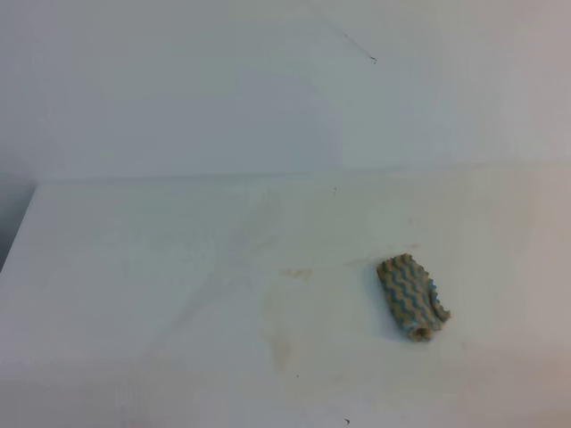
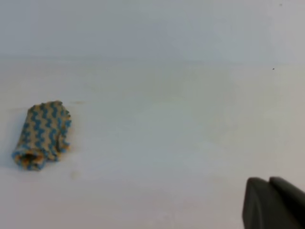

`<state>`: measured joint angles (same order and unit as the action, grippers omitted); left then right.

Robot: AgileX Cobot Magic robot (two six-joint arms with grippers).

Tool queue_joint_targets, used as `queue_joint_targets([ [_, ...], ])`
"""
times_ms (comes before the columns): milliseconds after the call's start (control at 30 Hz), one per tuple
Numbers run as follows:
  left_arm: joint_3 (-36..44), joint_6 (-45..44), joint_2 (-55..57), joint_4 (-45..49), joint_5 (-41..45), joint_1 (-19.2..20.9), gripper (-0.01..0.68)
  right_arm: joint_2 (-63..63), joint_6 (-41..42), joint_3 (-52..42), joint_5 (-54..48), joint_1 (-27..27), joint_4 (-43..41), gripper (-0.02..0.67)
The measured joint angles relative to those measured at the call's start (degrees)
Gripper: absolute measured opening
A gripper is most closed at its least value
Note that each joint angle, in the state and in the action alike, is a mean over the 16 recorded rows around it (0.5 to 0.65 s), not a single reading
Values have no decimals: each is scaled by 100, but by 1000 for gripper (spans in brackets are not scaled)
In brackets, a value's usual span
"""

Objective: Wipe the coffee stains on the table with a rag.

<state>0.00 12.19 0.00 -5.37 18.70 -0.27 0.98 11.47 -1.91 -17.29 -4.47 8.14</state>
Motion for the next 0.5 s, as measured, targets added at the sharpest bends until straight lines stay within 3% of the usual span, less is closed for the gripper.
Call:
queue_joint_targets([
  [500,0,0,0,0,1,0,-1,-1,-1655,6,-24,10,-1386,-1],
])
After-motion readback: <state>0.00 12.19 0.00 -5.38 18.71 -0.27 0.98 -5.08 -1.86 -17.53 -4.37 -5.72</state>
